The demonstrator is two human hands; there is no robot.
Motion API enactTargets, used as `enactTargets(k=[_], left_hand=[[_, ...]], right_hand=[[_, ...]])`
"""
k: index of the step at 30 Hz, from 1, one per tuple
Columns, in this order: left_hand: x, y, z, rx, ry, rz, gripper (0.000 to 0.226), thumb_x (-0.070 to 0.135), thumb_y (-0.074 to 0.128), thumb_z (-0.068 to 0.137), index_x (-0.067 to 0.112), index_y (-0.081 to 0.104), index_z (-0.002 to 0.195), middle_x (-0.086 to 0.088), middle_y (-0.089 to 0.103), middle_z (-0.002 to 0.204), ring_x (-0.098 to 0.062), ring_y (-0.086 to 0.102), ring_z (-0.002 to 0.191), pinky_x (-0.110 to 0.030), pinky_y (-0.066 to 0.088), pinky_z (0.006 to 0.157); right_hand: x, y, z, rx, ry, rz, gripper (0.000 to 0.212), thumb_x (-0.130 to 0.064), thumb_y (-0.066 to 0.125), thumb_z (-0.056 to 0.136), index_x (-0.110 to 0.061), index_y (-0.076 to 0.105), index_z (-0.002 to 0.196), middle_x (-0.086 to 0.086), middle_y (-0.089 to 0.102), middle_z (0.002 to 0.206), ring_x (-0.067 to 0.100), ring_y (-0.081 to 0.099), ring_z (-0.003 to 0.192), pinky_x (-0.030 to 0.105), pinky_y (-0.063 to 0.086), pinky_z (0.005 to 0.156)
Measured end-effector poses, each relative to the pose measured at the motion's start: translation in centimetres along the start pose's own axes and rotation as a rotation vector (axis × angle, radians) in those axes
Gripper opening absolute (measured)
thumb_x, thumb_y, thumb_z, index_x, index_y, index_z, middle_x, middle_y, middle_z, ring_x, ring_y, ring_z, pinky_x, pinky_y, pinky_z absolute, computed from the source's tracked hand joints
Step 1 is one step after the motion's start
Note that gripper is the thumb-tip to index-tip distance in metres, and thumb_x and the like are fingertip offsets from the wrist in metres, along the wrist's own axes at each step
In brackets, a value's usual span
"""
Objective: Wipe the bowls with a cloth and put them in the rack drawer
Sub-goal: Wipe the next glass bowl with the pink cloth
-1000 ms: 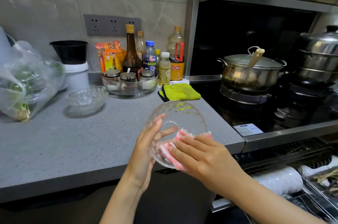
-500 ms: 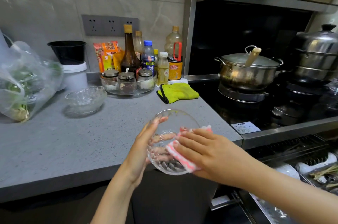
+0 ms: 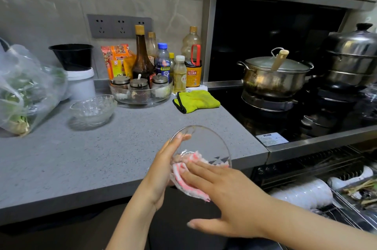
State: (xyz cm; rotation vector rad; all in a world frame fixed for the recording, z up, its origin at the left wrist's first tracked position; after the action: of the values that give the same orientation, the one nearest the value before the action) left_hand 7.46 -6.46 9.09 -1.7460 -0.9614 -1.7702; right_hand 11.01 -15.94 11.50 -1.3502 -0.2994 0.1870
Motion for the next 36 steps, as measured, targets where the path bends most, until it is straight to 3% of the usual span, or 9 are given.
enactTargets(k=[5,8,11,14,18,22,26,31,36], left_hand=[[0.6,0.3,-0.1,0.022,0.073,-0.044,0.044,0.062,0.055,0.079,0.037,0.066,0.113,-0.002,0.069,0.117,-0.019,0.064,0.111,-0.045,0.046,0.101],[1.3,0.2,-0.3,0.028,0.103,-0.054,0.051,0.062,0.048,0.073,0.039,0.063,0.116,0.006,0.070,0.116,-0.014,0.067,0.107,-0.040,0.050,0.095],[1.4,-0.5,-0.5,0.079,0.125,-0.058,0.047,0.062,0.047,0.074,0.041,0.064,0.112,-0.001,0.072,0.112,-0.020,0.070,0.099,-0.040,0.053,0.088],[1.1,-0.8,-0.7,0.121,0.127,-0.089,0.046,0.059,0.045,0.077,0.039,0.064,0.113,-0.005,0.074,0.104,-0.022,0.071,0.097,-0.040,0.052,0.086],[0.7,-0.1,-0.5,0.106,0.118,-0.115,0.041,0.065,0.054,0.080,0.041,0.066,0.111,-0.002,0.069,0.118,-0.018,0.065,0.110,-0.042,0.048,0.096],[0.7,0.8,-0.3,0.062,0.090,-0.193,0.041,0.051,0.048,0.086,0.030,0.062,0.119,0.003,0.071,0.114,-0.014,0.068,0.104,-0.038,0.052,0.086],[0.6,0.4,-0.5,0.095,0.085,-0.186,0.040,0.055,0.052,0.087,0.034,0.061,0.120,-0.003,0.070,0.115,-0.019,0.070,0.098,-0.035,0.053,0.071],[1.0,1.2,-0.6,0.029,0.115,-0.134,0.050,0.066,0.037,0.079,0.039,0.067,0.108,-0.012,0.073,0.089,-0.018,0.068,0.070,-0.040,0.052,0.078],[0.3,1.3,0.3,-0.062,0.082,-0.164,0.062,0.063,0.016,0.094,0.032,0.052,0.134,0.000,0.068,0.121,-0.015,0.061,0.116,-0.046,0.038,0.109]], right_hand=[[0.4,-0.5,1.6,-0.059,0.117,0.140,0.099,-0.077,0.035,0.084,-0.018,-0.004,0.154,-0.006,-0.012,0.159,0.008,-0.015,0.146,0.032,-0.002,0.121],[1.8,-0.8,2.1,0.005,0.222,-0.084,0.097,-0.078,0.024,0.085,-0.003,0.036,0.146,0.012,0.036,0.152,0.024,0.034,0.141,0.041,0.032,0.112],[1.4,-1.2,2.0,0.114,0.210,-0.116,0.079,-0.069,0.030,0.083,-0.009,0.067,0.118,0.006,0.070,0.114,0.019,0.069,0.098,0.027,0.057,0.071],[0.1,-1.6,1.6,0.159,0.141,0.011,0.055,-0.058,0.038,0.081,-0.023,0.065,0.113,-0.011,0.068,0.103,0.007,0.068,0.076,0.020,0.047,0.051],[0.8,-2.0,1.9,0.255,0.123,0.020,0.066,-0.058,0.041,0.081,-0.019,0.054,0.133,-0.003,0.059,0.133,0.010,0.063,0.109,0.020,0.054,0.070],[2.1,-2.1,2.6,0.275,0.223,-0.078,0.070,-0.059,0.050,0.078,-0.012,0.059,0.129,0.003,0.062,0.131,0.017,0.061,0.116,0.025,0.055,0.076],[1.4,-2.8,2.4,0.346,0.206,-0.095,0.052,-0.046,0.069,0.069,-0.019,0.069,0.113,-0.006,0.072,0.104,0.013,0.071,0.080,0.022,0.049,0.047],[2.3,-3.5,2.1,0.387,0.176,0.183,0.035,-0.026,0.070,0.077,-0.036,0.036,0.077,-0.012,0.044,0.049,0.009,0.041,0.040,0.019,0.032,0.039],[5.2,-4.6,1.5,0.329,0.313,1.148,0.015,-0.016,0.072,0.084,-0.022,0.073,0.098,-0.004,0.075,0.092,0.009,0.071,0.088,0.019,0.053,0.078]])
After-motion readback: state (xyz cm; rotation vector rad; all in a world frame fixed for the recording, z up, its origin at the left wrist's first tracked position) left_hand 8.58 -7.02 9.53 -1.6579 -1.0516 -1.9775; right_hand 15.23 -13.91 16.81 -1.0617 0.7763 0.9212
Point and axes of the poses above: each hand's wrist, its own z-axis towards the middle knuckle, its own y-axis out of the palm, x = y × z, the point moved 10 cm from there along z, towards the middle knuckle
